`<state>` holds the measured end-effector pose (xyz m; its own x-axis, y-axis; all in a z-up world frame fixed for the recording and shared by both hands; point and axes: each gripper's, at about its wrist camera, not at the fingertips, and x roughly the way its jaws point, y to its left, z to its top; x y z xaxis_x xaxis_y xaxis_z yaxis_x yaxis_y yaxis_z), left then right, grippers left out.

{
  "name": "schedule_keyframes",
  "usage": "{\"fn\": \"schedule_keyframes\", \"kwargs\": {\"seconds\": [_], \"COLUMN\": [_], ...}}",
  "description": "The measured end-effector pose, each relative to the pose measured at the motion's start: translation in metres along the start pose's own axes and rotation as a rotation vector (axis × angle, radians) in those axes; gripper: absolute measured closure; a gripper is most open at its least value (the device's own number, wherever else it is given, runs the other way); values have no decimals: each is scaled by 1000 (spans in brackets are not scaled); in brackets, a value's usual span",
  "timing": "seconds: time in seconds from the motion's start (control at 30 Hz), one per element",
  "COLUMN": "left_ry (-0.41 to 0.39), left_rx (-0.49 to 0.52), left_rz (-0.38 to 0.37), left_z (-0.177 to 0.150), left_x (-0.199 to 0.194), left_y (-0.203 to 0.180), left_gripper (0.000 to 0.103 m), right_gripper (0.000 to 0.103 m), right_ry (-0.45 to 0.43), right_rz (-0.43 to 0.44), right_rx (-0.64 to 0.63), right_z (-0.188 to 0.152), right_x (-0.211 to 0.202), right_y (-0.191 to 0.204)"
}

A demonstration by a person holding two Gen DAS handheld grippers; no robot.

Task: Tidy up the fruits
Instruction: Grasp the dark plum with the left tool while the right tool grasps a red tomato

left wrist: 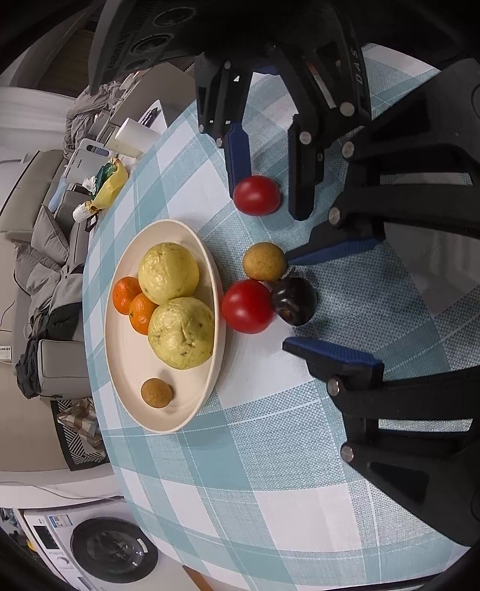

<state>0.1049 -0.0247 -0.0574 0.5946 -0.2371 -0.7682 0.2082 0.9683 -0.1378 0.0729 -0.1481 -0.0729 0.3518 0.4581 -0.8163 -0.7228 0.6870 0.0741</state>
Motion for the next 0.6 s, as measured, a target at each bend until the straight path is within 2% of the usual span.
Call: {"fn": "schedule_keyframes", "kwargs": {"seconds": [0.13,0.27,0.6], "left_ry": [-2,-2,-26], "left_rx": [-11,-12,-38], "left_rz": [-15,-17,-35], "left_z": [0,0,-1], "left_x": [0,0,-5], "left_y": [2,2,6], "left_gripper": [80,80,80], "right_gripper": [52,53,66], "right_ry": [2,1,-1], "right_rz": [-2,-2,-13], "right_rx": [-6,-4,5], "right_z": [-1,-1,0], "right_x": [0,-1,1], "right_y": [1,1,-4]}}
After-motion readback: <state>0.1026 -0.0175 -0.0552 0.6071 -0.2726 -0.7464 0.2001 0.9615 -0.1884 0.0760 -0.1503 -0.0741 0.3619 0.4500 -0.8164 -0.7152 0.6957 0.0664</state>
